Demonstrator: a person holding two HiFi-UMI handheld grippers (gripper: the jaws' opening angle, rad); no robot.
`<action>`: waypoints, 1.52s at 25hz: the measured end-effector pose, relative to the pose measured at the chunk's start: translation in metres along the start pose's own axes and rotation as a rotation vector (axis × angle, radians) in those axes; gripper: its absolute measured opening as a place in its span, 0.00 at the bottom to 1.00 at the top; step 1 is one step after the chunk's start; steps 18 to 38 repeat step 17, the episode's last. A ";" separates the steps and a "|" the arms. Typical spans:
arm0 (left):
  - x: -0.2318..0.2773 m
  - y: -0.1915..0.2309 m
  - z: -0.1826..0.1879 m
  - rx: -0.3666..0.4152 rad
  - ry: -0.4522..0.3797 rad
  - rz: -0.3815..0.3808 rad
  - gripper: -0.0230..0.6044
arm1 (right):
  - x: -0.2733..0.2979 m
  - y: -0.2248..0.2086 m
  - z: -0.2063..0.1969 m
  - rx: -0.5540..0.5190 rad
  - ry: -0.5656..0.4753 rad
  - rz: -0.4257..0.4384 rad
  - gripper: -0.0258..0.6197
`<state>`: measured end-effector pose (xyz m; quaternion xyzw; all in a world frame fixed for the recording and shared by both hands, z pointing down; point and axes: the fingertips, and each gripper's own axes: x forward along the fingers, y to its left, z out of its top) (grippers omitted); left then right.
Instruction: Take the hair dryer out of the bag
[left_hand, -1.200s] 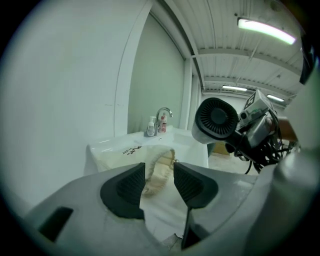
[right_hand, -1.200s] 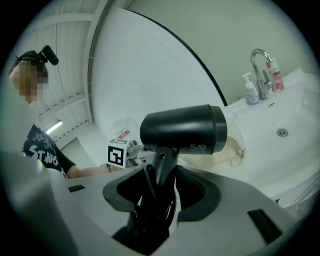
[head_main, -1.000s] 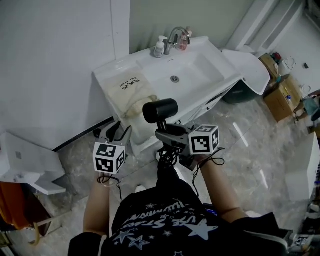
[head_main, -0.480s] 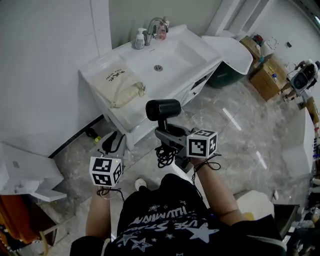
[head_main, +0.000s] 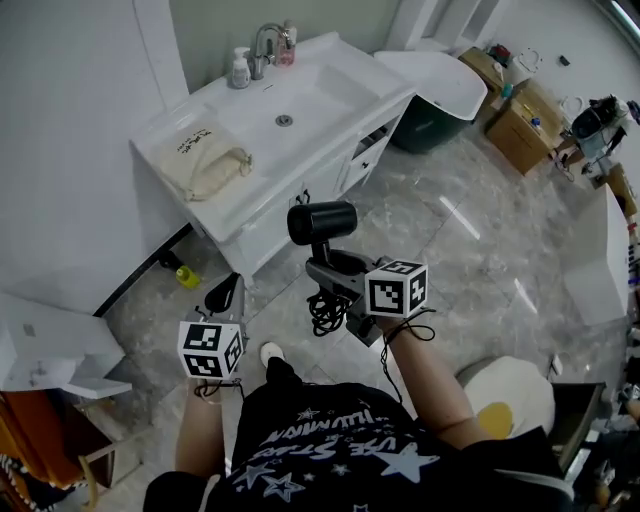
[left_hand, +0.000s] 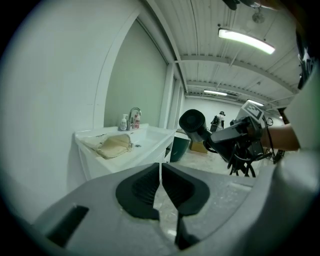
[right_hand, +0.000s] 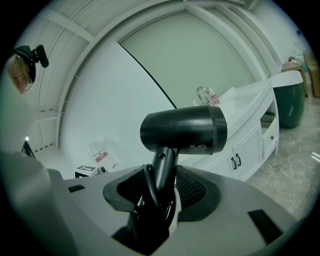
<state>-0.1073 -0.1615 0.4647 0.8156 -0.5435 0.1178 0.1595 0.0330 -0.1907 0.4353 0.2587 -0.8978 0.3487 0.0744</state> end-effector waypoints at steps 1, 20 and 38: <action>-0.001 -0.011 -0.003 0.003 0.005 -0.002 0.09 | -0.010 -0.001 -0.006 -0.005 0.002 -0.005 0.33; -0.066 -0.165 -0.037 0.009 0.020 -0.027 0.09 | -0.158 0.028 -0.089 -0.006 0.014 -0.029 0.33; -0.066 -0.165 -0.037 0.009 0.020 -0.027 0.09 | -0.158 0.028 -0.089 -0.006 0.014 -0.029 0.33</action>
